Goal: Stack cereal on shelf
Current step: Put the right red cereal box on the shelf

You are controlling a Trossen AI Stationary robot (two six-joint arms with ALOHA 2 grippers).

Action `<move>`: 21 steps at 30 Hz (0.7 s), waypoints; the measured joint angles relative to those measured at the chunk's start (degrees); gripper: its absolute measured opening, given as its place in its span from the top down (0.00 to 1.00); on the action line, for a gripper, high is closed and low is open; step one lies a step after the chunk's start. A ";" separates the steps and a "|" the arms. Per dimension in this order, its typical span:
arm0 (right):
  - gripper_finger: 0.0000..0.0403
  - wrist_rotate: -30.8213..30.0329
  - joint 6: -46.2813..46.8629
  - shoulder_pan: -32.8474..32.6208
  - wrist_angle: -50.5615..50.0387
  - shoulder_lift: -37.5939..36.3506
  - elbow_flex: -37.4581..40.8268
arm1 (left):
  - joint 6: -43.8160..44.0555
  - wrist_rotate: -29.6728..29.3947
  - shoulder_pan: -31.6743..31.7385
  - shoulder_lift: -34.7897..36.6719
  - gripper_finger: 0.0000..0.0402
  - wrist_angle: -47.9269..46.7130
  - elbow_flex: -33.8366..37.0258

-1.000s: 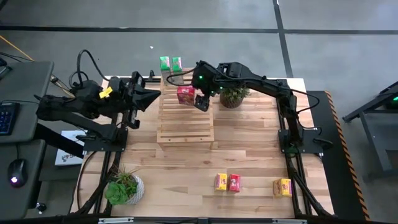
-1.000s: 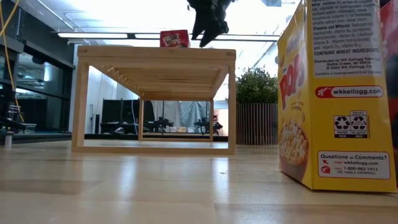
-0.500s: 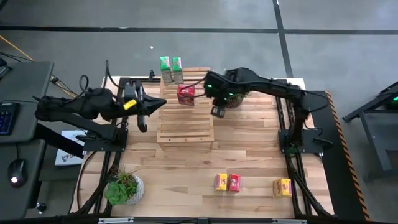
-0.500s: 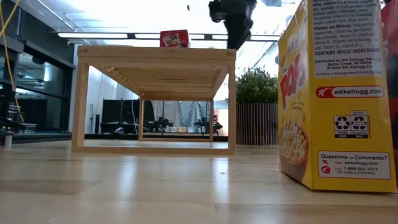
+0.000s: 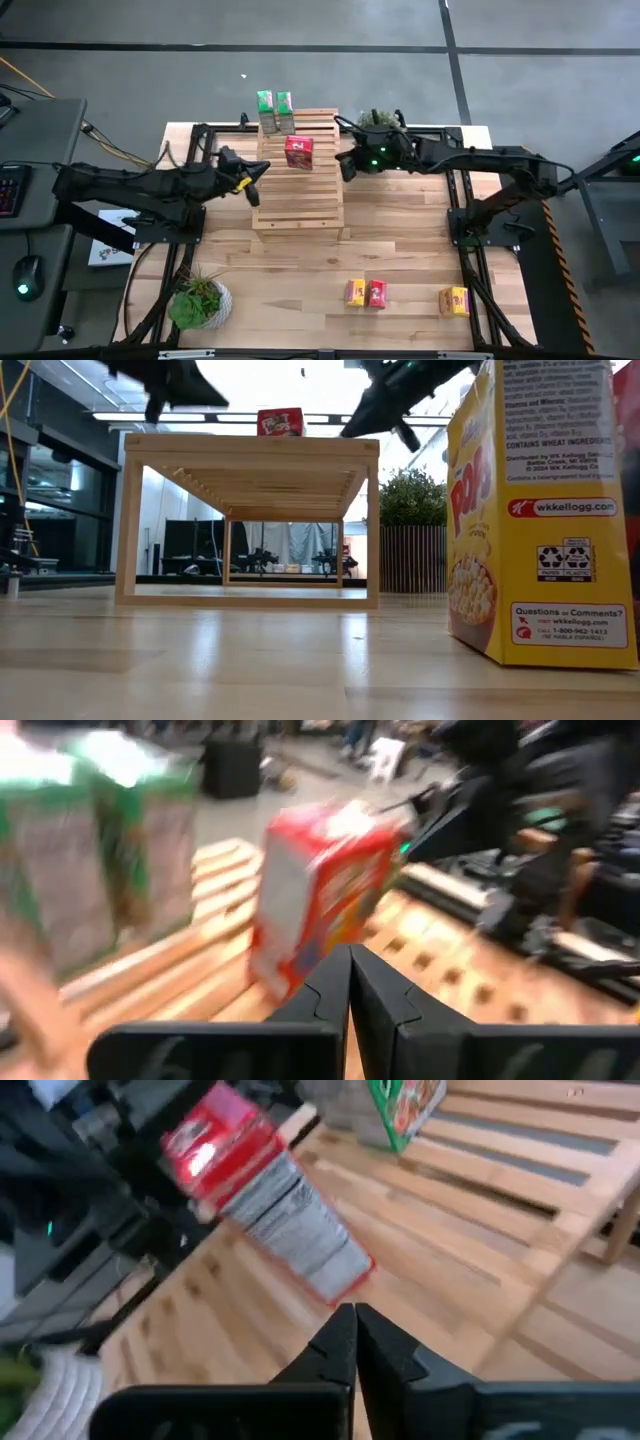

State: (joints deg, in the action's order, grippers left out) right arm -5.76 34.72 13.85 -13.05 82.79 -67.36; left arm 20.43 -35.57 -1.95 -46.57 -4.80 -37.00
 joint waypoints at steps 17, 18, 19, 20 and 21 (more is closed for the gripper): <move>1.00 -6.83 -1.40 1.90 -1.20 11.07 -9.78 | 5.77 17.05 8.83 -14.41 1.00 10.23 1.39; 1.00 -6.56 -1.22 2.12 -0.67 11.07 -9.80 | 5.94 17.07 9.05 -15.15 1.00 11.38 1.39; 1.00 -5.79 -1.12 2.31 -0.09 11.07 -9.80 | 5.98 17.05 9.24 -15.68 1.00 12.19 1.39; 1.00 -4.91 -0.77 2.43 0.41 11.07 -9.80 | 6.00 17.05 9.52 -16.16 1.00 12.92 1.39; 1.00 -4.31 -0.09 2.45 0.73 11.07 -9.80 | 6.01 17.05 9.70 -16.61 1.00 13.89 1.39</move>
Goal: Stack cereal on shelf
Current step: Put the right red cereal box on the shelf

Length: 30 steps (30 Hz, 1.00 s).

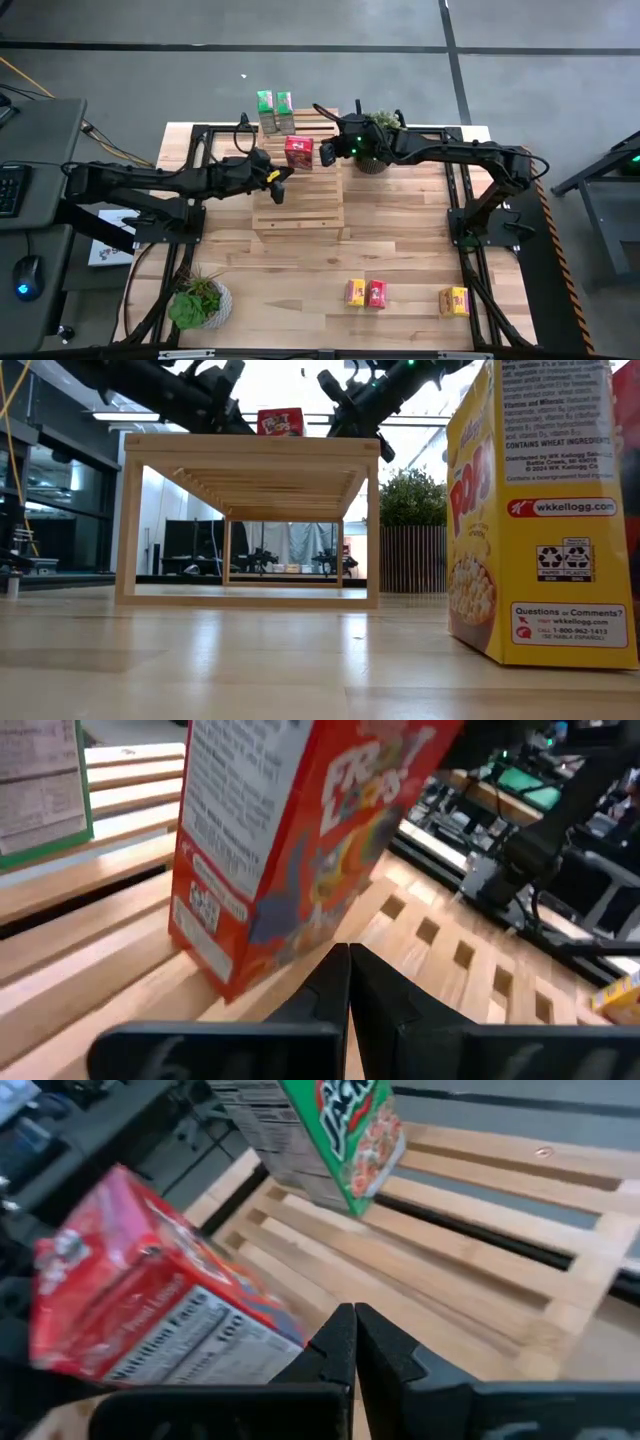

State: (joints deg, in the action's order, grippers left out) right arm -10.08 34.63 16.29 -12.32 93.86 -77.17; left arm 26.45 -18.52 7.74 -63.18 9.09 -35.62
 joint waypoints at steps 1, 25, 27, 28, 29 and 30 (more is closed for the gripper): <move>1.00 0.43 0.61 -0.03 0.23 0.00 0.00 | 0.00 0.01 0.21 -0.43 1.00 0.92 0.00; 1.00 1.97 3.98 -4.17 3.28 0.04 -0.02 | -0.07 0.03 4.68 -2.62 1.00 2.85 0.00; 1.00 2.00 3.98 -4.67 3.28 0.04 -0.02 | -0.07 -0.04 4.71 -2.62 1.00 2.81 0.00; 1.00 2.00 3.98 -4.93 3.28 0.04 -0.02 | -0.05 -0.04 4.68 -2.62 1.00 2.81 0.00; 1.00 2.00 3.93 -5.19 3.21 0.04 -0.02 | -0.06 0.03 4.68 -2.62 1.00 2.72 0.00; 1.00 2.00 3.68 -5.45 2.97 0.04 -0.02 | -0.05 0.32 4.68 -2.62 1.00 2.53 0.00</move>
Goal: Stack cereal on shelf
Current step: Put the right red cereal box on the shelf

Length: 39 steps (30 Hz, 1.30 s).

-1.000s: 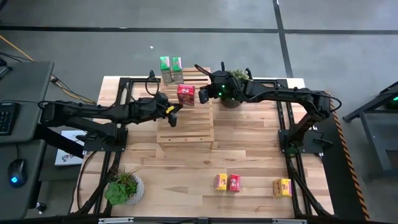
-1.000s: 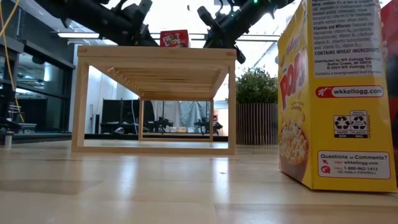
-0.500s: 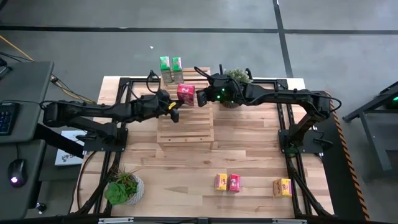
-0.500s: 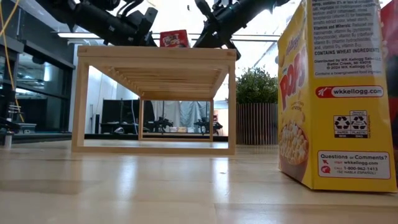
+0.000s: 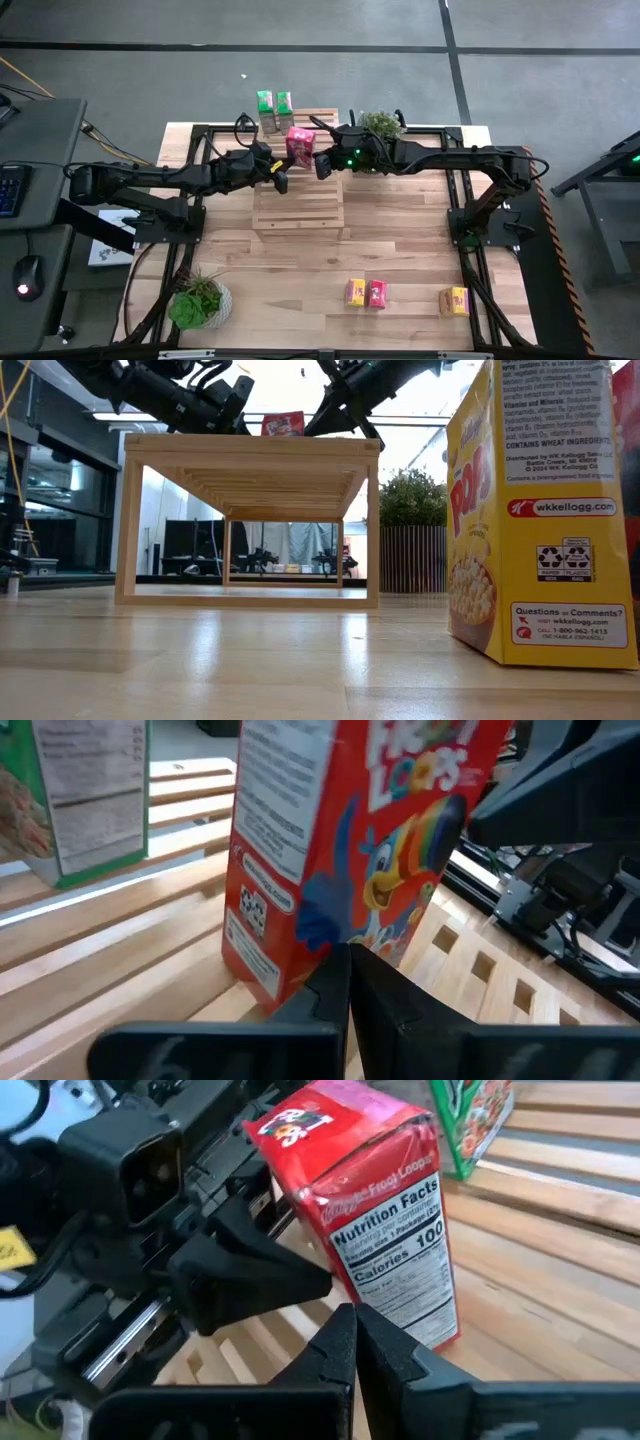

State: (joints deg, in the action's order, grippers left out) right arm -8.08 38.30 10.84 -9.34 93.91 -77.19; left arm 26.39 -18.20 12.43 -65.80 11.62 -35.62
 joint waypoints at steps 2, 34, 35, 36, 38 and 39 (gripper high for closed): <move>1.00 0.02 -1.07 -0.38 -1.24 0.00 0.00 | 0.00 1.35 0.00 0.00 1.00 -0.29 0.00; 1.00 7.92 3.90 6.30 4.02 4.42 -0.11 | 1.93 3.94 -0.02 0.00 1.00 -2.67 -0.04; 1.00 8.33 3.91 6.31 4.02 4.42 -0.11 | 1.92 3.51 -0.03 0.01 1.00 -2.90 -0.04; 1.00 8.70 3.91 6.22 4.01 4.42 -0.11 | 1.92 3.17 -0.04 0.01 1.00 -3.09 -0.04; 1.00 8.63 3.90 5.89 3.91 4.42 -0.11 | 1.88 2.84 -0.04 0.01 1.00 -3.18 -0.04; 1.00 8.55 3.91 5.66 3.83 4.42 -0.11 | 1.57 2.79 -0.04 0.02 1.00 -3.28 -0.04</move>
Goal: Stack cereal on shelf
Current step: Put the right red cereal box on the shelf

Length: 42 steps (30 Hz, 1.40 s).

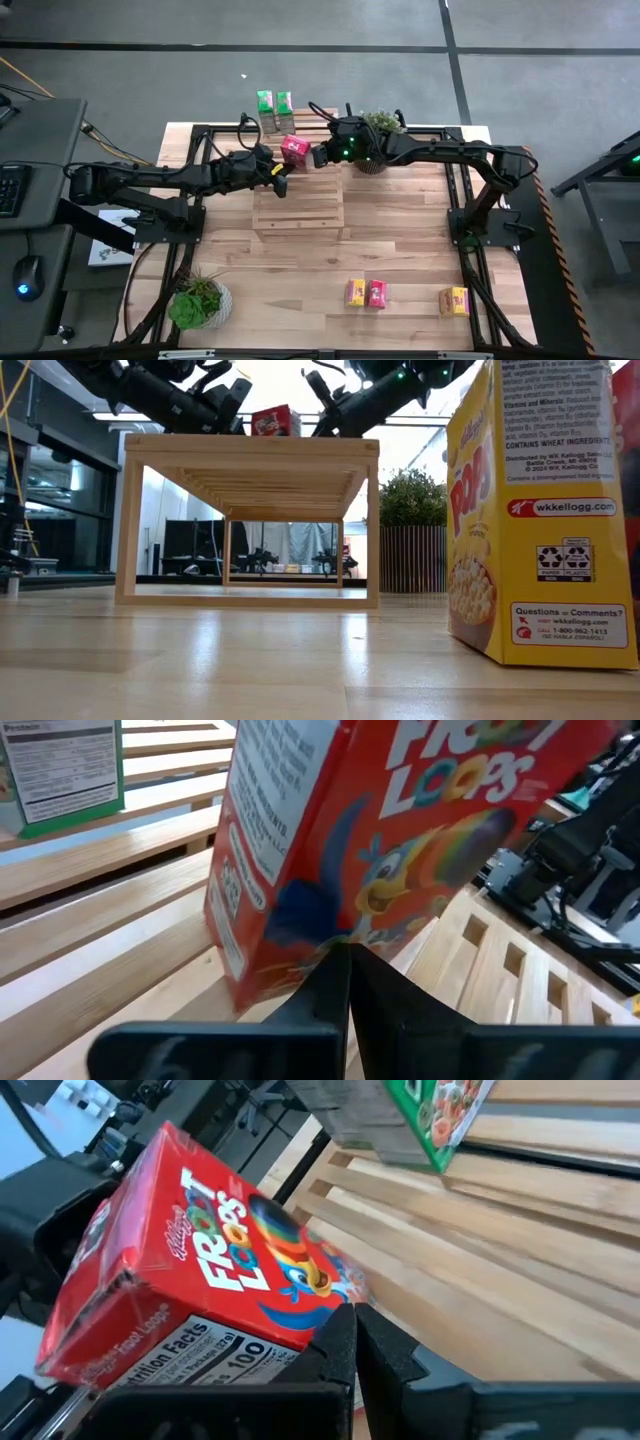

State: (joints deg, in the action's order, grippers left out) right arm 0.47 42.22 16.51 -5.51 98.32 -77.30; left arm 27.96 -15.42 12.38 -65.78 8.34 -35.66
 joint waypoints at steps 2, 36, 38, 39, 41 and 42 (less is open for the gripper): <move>1.00 0.00 0.01 -0.33 -0.03 -0.02 0.00 | -0.80 -0.11 -0.01 0.04 1.00 -0.11 0.00; 1.00 -3.39 1.92 -3.70 0.39 -0.07 0.11 | -2.56 0.96 2.32 4.43 1.00 1.93 -0.02; 1.00 -3.82 1.92 -3.65 0.92 -0.04 0.13 | -3.85 0.95 2.29 5.70 1.00 2.36 -0.10; 1.00 -3.87 1.92 -3.67 1.68 -0.04 0.13 | -4.37 0.76 2.27 6.26 1.00 2.24 -0.11; 1.00 -3.87 1.92 -3.67 3.51 -0.04 0.13 | -5.11 -0.05 2.27 7.21 1.00 1.92 -0.11; 1.00 -3.89 1.92 -3.67 4.42 -0.04 0.13 | -5.49 -0.36 2.28 7.60 1.00 1.94 -0.11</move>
State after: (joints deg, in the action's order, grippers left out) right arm -3.42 44.14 12.84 -1.09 98.28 -77.17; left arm 22.47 -15.78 14.66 -58.18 10.28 -35.77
